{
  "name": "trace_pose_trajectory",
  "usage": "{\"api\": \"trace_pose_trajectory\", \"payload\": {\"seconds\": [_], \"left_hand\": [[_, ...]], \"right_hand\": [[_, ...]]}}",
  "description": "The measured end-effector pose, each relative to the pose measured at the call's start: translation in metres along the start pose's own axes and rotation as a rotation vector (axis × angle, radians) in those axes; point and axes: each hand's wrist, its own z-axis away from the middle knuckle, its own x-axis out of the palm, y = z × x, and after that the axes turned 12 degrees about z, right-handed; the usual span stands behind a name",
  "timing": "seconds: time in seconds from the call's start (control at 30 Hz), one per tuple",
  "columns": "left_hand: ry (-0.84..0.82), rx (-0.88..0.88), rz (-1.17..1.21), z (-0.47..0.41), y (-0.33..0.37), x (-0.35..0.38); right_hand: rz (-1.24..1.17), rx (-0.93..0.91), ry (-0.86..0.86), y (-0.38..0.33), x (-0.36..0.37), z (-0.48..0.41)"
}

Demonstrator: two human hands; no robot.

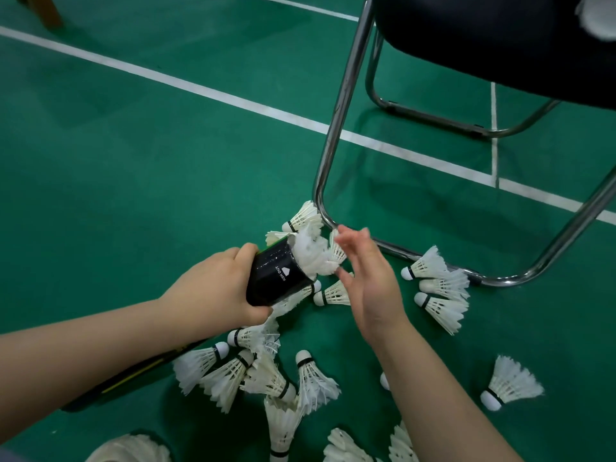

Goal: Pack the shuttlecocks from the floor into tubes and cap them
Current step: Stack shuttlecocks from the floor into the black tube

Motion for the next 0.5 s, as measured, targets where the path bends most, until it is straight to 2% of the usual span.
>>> {"api": "trace_pose_trajectory", "payload": {"seconds": [0.07, 0.23, 0.33, 0.5], "left_hand": [[-0.004, 0.004, 0.004, 0.000, 0.001, 0.000], [-0.017, 0.001, 0.013, -0.002, 0.004, 0.001], [-0.004, 0.006, 0.018, -0.004, 0.006, 0.001], [-0.014, 0.012, 0.000, -0.006, 0.003, 0.004]], "right_hand": [[0.020, -0.031, 0.015, -0.003, -0.003, -0.002], [0.380, -0.245, -0.022, -0.008, 0.012, 0.001], [0.534, -0.302, -0.081, -0.001, 0.022, 0.005], [0.571, -0.053, -0.267, 0.005, 0.031, 0.000]]}}
